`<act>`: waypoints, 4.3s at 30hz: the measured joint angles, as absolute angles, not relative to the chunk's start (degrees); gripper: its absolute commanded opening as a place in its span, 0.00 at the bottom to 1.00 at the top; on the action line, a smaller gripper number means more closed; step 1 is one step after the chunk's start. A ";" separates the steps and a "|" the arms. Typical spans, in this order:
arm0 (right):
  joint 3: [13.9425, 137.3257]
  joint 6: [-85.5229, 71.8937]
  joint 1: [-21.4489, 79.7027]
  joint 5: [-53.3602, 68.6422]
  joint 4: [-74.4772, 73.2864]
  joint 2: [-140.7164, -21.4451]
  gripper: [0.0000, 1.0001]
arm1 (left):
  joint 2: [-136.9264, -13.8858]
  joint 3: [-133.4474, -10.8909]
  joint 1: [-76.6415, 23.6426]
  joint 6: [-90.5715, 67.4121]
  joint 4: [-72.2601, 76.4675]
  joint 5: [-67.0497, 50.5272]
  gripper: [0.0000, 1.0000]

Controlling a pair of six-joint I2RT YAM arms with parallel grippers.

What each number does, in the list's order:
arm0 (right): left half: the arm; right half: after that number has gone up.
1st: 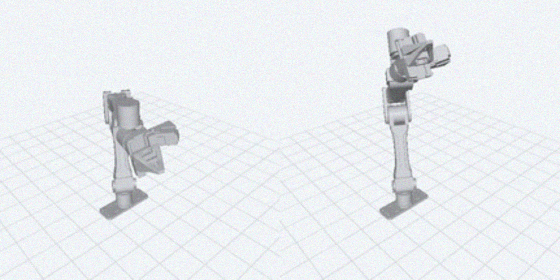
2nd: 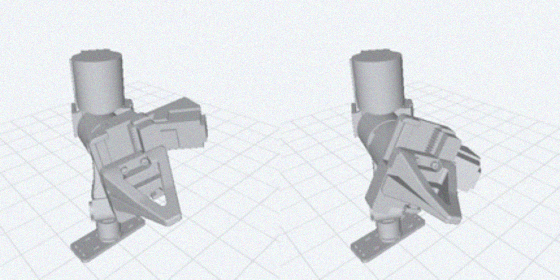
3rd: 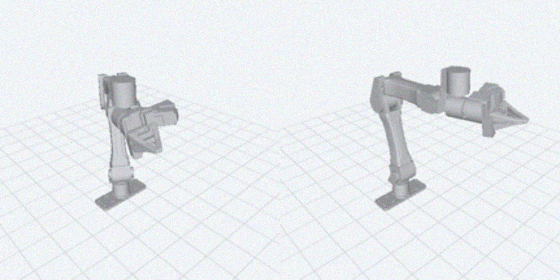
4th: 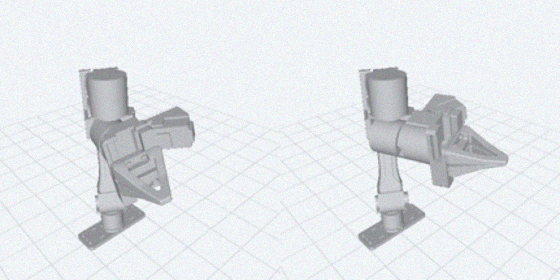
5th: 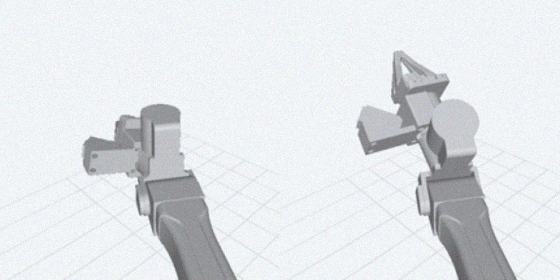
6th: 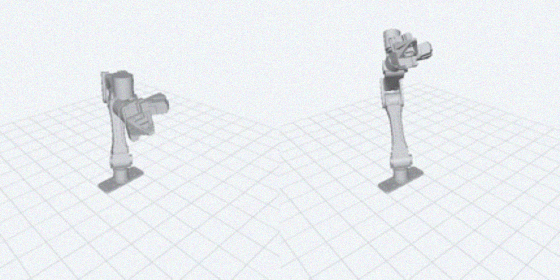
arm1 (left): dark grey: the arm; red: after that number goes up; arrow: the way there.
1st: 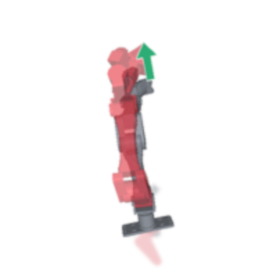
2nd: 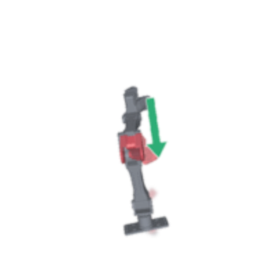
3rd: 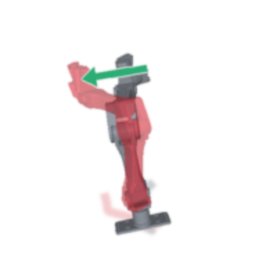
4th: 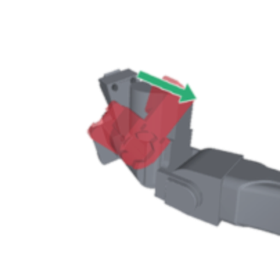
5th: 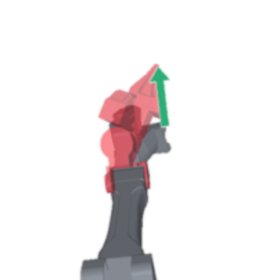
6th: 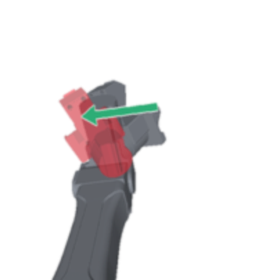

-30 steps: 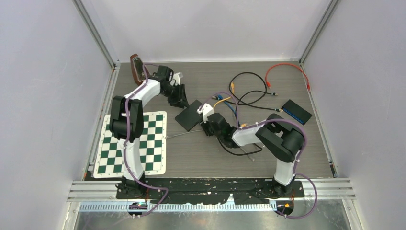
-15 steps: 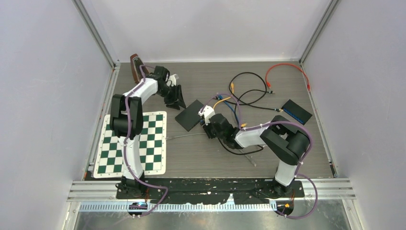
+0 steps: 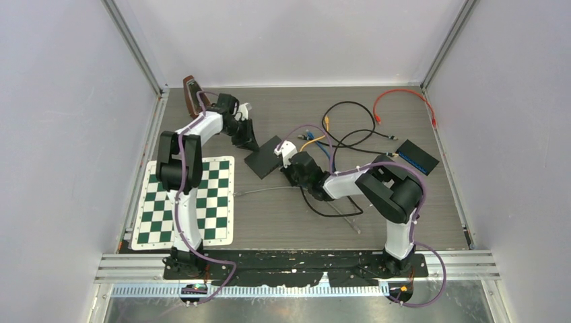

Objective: Insert the plug into the switch port
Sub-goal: Insert the connector into the switch port, then pick up the connector from the center of the board.

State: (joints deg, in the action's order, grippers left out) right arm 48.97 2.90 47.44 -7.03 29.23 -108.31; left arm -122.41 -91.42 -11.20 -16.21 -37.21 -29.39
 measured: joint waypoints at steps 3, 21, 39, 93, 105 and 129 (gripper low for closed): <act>50.39 3.11 46.94 -6.55 28.62 -109.19 0.05 | -121.89 -89.93 -11.20 -16.29 -33.50 -29.47 0.08; 53.58 2.02 42.39 -2.46 26.98 -110.26 0.63 | -120.92 -95.92 -12.73 -17.08 -41.93 -23.62 0.61; 50.22 5.67 40.91 14.59 15.79 -88.49 0.69 | -87.68 -77.28 -7.64 -17.85 -45.41 -4.82 1.00; 56.60 15.90 57.25 15.22 28.14 -113.25 0.05 | -65.10 -37.78 1.30 -35.79 -32.38 -20.97 0.66; 47.00 13.54 57.30 10.57 43.66 -104.97 0.05 | -68.20 -35.66 0.03 -38.57 -20.10 -34.41 0.64; 49.30 10.17 56.60 10.96 38.06 -104.64 0.41 | -66.39 -33.34 -2.46 -42.92 -19.00 -26.44 0.56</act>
